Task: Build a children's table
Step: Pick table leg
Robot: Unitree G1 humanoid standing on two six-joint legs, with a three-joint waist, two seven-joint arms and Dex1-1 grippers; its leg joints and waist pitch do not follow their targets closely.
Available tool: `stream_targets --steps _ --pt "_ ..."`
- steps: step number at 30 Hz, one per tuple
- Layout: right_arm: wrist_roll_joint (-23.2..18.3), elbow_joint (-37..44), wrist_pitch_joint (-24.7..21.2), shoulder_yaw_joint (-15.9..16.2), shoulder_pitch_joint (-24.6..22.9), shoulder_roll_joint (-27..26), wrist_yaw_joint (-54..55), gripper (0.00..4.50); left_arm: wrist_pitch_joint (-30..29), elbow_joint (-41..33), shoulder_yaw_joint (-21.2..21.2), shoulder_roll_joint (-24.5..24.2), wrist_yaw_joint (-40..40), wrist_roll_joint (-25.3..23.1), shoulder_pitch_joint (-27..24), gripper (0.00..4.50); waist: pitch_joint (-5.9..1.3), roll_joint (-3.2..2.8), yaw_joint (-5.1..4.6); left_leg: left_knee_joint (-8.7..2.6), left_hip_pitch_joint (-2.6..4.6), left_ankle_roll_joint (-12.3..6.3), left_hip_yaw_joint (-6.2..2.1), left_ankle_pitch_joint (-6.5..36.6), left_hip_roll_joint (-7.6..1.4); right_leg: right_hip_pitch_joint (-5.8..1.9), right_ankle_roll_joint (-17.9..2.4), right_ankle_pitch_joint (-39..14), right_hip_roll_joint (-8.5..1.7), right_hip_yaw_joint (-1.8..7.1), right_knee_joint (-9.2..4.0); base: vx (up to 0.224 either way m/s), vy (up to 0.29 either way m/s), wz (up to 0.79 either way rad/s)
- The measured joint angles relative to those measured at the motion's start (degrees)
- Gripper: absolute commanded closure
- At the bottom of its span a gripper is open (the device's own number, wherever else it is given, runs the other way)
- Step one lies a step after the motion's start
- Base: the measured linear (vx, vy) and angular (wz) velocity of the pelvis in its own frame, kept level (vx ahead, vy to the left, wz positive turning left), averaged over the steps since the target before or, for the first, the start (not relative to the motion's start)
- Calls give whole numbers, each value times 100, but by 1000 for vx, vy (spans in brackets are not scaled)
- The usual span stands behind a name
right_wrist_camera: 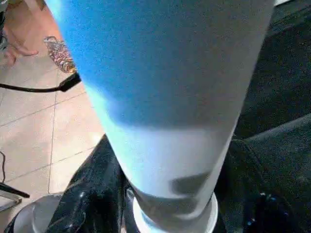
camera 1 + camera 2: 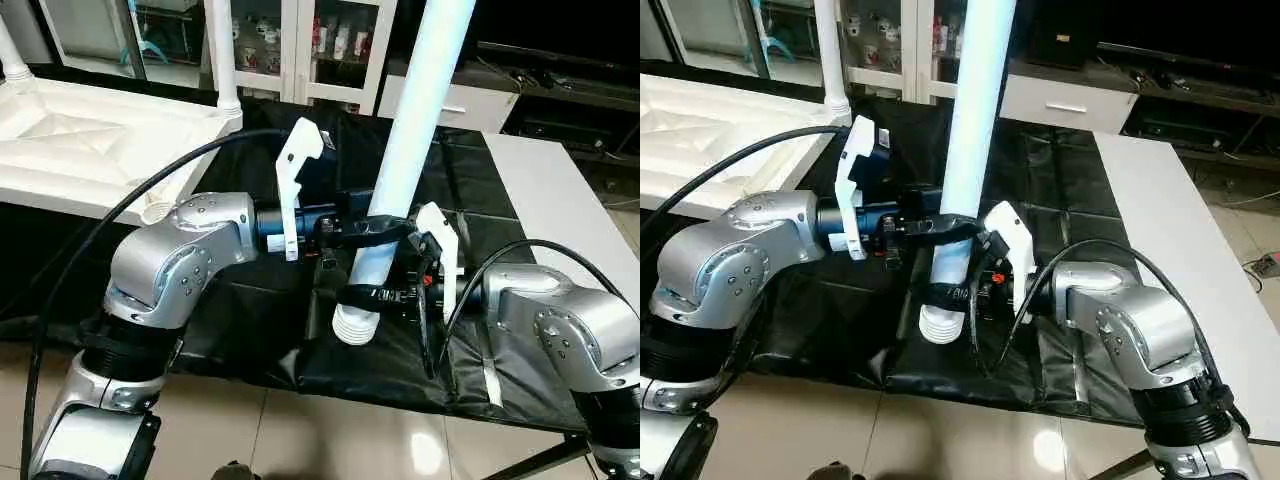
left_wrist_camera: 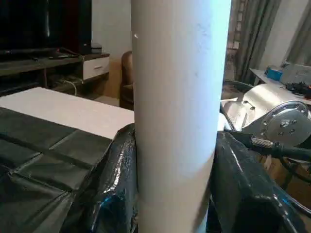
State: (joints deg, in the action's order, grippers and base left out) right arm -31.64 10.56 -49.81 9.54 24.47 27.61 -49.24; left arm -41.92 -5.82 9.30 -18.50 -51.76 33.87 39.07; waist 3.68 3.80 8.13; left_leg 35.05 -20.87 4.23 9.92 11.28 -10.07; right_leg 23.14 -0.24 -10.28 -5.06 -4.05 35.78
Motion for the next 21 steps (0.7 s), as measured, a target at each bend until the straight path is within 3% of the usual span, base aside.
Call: stream_targets --steps 3,5,11,14,17,21 --pt "5 -34 24 16 0 -6 0 251 -48 -2 -1 -3 46 -10 0 198 0 0 0 0 0 0 0 0 0 0 0 0 0 0 0 0 0 0" --pt "40 -77 52 24 -1 -50 18 252 -154 -11 -22 -5 106 -9 0 195 0 0 0 0 0 0 0 0 0 0 0 0 0 0 2 0 0 0" --pt "74 -170 135 11 9 -143 101 257 -316 -124 -104 -13 217 27 -51 123 -1 4 5 1 -1 0 0 0 0 0 0 0 -1 0 3 0 0 0" --pt "74 -184 144 -22 9 -168 171 258 -316 -177 -190 -25 267 61 -82 109 -1 5 7 1 -2 0 0 0 0 1 0 0 0 0 3 0 0 0" --pt "92 -389 179 -250 25 -158 334 259 -203 -206 -517 -44 427 145 -104 75 -4 13 10 1 -4 0 0 -1 0 1 0 0 -1 0 3 0 0 0" --pt "369 -807 440 -607 104 -202 865 260 -169 -367 -1152 -84 958 155 -268 71 -6 14 -3 1 -8 3 0 -3 0 1 -1 0 -1 1 6 0 0 0"
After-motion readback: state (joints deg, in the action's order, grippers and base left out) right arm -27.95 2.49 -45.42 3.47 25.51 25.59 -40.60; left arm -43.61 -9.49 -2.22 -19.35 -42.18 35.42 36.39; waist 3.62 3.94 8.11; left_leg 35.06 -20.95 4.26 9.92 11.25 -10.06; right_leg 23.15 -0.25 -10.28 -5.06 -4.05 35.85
